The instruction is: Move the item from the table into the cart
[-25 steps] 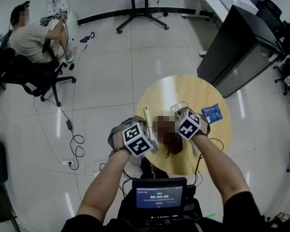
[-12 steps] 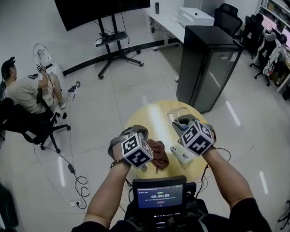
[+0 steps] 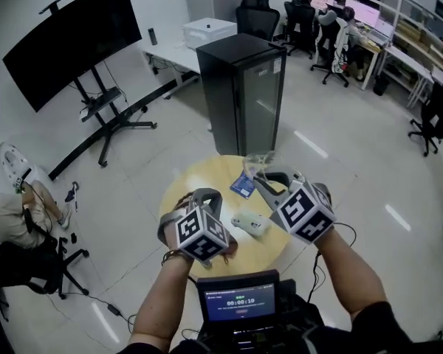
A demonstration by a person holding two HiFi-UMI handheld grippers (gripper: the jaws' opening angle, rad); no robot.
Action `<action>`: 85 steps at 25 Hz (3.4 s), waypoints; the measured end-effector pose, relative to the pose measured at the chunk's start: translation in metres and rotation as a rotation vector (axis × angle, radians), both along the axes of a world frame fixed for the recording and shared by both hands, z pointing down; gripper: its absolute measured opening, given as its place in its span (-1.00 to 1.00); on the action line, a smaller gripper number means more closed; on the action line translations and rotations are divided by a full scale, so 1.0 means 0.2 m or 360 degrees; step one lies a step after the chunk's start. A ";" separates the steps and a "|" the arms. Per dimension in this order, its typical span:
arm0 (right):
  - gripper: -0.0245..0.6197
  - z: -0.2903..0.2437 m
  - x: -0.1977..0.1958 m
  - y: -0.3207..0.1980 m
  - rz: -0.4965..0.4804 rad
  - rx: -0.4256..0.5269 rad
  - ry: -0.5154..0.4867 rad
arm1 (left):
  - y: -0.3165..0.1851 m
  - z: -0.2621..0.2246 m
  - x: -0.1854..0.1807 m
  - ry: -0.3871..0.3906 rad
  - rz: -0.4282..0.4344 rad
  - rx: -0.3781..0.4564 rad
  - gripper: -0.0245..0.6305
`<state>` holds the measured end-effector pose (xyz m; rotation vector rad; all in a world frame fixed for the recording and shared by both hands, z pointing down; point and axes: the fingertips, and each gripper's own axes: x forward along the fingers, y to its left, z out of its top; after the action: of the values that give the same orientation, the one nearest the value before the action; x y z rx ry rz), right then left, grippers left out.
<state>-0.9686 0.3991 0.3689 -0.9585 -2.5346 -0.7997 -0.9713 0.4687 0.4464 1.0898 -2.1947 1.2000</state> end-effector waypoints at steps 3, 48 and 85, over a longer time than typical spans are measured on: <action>-0.89 -0.05 0.16 -0.22 0.0212 -0.0094 -0.0039 | -0.20 0.00 0.08 -0.0014 0.0172 -0.0030 -0.96; -0.89 -0.14 6.56 -3.60 0.3370 -0.0057 -0.1193 | -4.30 -0.38 6.09 0.1626 0.2809 0.0923 -0.96; -0.89 -0.32 11.14 -3.91 0.4089 0.0135 -0.0879 | -4.79 -0.73 10.83 0.1846 0.3802 0.0541 -0.96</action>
<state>1.2598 -0.3823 0.3053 2.3594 -1.6359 -0.0514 1.1952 -0.4898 0.3010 3.1672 0.6188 0.0483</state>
